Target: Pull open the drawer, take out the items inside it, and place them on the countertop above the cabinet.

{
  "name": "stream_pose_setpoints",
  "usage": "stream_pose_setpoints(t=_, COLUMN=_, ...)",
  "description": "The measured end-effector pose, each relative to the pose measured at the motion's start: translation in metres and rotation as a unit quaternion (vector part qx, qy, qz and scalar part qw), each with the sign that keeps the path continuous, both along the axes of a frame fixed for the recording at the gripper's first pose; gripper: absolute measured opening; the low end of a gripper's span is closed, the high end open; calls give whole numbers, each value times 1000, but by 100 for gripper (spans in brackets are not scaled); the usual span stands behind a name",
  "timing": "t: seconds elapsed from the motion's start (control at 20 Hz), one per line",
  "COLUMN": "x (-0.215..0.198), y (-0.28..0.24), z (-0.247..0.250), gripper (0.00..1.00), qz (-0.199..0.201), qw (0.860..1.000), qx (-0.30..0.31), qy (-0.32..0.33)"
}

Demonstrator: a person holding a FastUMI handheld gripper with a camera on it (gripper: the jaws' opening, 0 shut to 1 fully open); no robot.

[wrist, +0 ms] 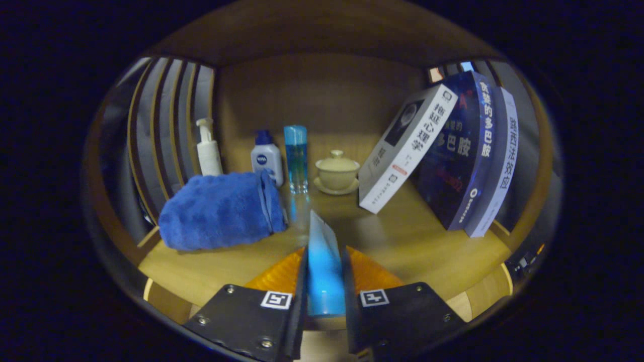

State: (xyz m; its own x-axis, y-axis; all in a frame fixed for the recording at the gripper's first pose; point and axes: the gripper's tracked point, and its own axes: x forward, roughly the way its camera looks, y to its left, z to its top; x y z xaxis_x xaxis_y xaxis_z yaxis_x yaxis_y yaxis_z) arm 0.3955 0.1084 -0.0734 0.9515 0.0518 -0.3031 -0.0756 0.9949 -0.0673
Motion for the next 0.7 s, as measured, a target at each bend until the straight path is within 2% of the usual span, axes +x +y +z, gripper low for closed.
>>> stream_pose_setpoints(t=0.15, x=-8, y=6, z=1, gripper=35, qz=7, qw=1000, qx=17, qy=15)
stream_pose_setpoints(t=0.3, x=-30, y=7, z=11, gripper=91, qz=21, qw=998, qx=42, qy=41)
stream_pose_setpoints(t=0.45, x=-57, y=-6, z=41, gripper=92, qz=25, qw=999, qx=39, qy=22)
stream_pose_setpoints(t=0.5, x=-69, y=-11, z=49, gripper=98, qz=27, qw=999, qx=32, qy=21)
stream_pose_setpoints(t=0.55, x=-80, y=-15, z=56, gripper=100, qz=29, qw=999, qx=26, qy=19)
stream_pose_setpoints(t=0.7, x=-119, y=-26, z=74, gripper=100, qz=35, qw=999, qx=8, qy=7)
